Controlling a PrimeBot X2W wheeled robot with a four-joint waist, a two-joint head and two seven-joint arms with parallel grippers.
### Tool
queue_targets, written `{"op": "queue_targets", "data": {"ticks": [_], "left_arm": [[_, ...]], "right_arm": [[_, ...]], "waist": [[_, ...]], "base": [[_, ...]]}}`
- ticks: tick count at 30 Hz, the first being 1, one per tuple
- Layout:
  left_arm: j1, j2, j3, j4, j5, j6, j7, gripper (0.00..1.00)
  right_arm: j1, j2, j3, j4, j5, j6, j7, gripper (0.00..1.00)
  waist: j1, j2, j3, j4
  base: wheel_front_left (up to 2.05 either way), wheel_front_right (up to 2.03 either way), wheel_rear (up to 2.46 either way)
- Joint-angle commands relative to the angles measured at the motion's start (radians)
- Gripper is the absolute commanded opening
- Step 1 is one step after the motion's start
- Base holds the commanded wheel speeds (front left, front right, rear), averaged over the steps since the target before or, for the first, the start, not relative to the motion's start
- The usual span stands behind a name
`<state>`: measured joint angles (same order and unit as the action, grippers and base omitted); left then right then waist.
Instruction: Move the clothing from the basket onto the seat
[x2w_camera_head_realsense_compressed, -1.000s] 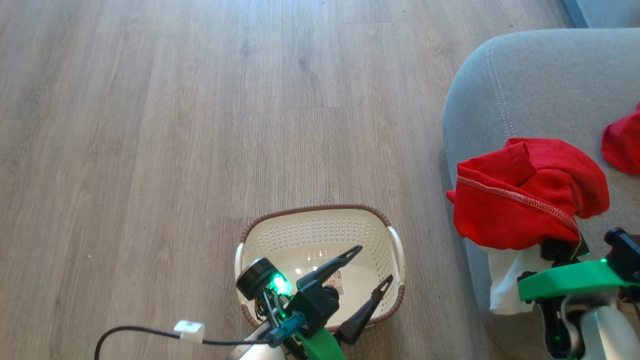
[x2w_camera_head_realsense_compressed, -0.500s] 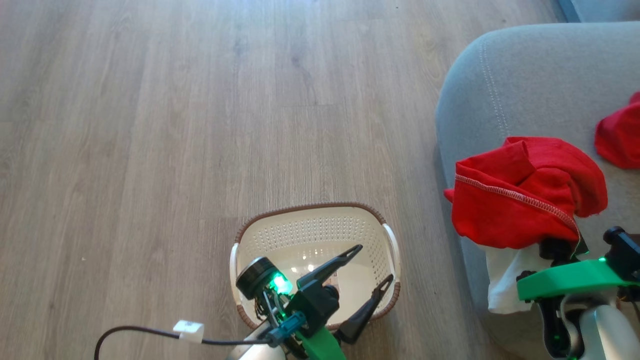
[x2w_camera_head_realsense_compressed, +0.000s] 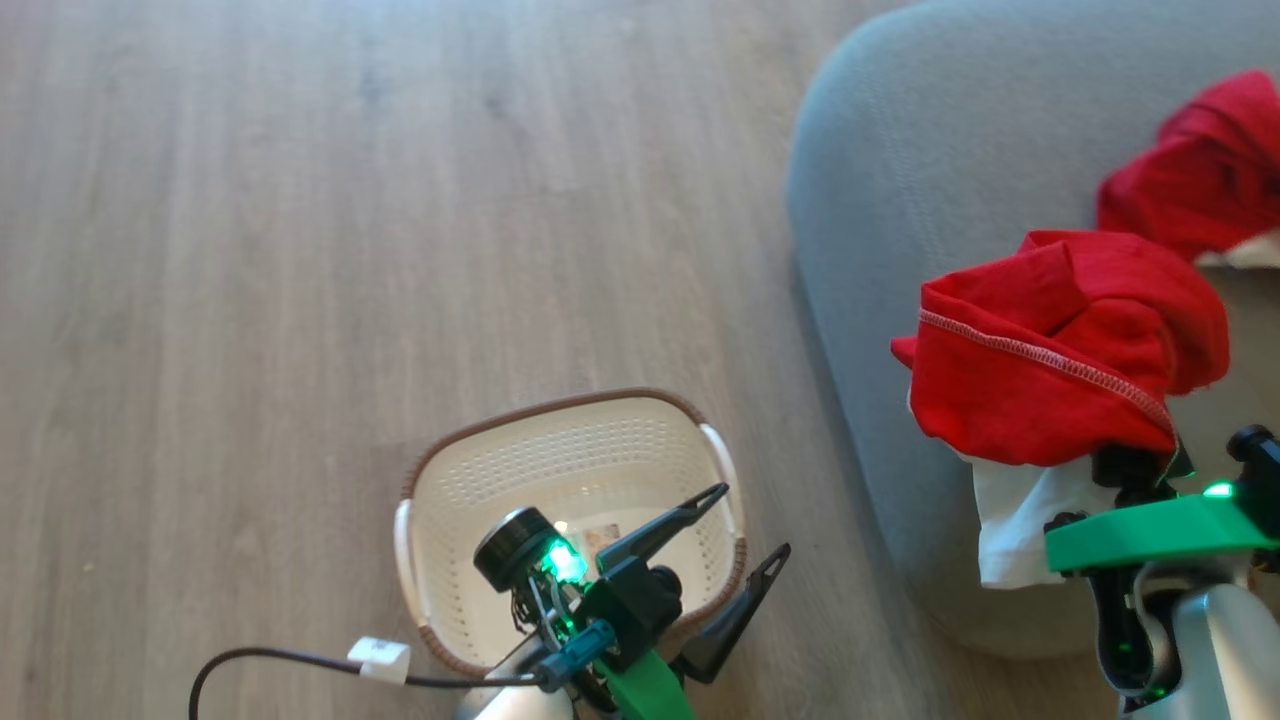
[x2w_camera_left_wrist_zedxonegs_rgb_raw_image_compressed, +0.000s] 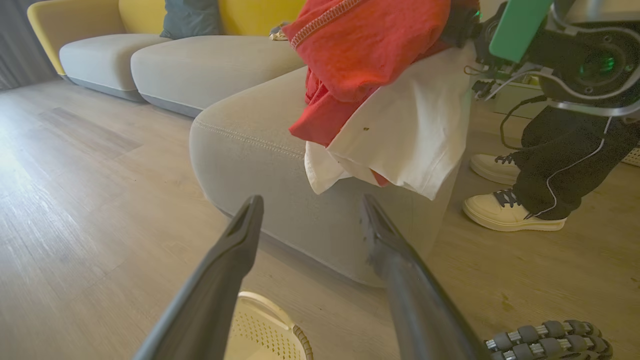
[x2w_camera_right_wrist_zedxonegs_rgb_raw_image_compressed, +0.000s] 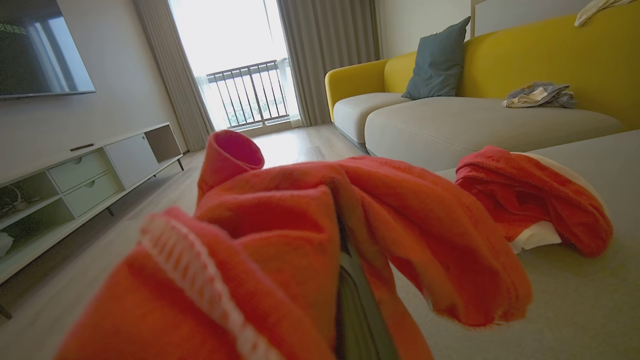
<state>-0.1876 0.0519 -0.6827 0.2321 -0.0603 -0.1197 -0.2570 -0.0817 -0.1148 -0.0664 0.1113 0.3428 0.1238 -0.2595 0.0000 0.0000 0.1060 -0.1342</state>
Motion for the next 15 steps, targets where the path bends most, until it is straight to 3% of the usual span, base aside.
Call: {"op": "queue_targets", "data": {"ticks": [1, 15], "left_arm": [[-0.049, -0.002, 0.024, -0.039, 0.005, 0.002, -0.005, 1.00], [-0.080, 0.003, 0.014, -0.035, 0.027, -0.005, -0.005, 1.00]], "right_arm": [[-0.037, -0.017, 0.013, -0.039, -0.007, 0.007, -0.002, 0.00], [-0.054, 0.006, -0.006, -0.057, -0.007, 0.007, -0.002, 0.00]], "waist": [[0.0000, 0.0000, 0.014, -0.036], [0.0000, 0.0000, 0.067, -0.224]], "base": [[0.00, 0.00, 0.00], [0.00, 0.00, 0.00]]}}
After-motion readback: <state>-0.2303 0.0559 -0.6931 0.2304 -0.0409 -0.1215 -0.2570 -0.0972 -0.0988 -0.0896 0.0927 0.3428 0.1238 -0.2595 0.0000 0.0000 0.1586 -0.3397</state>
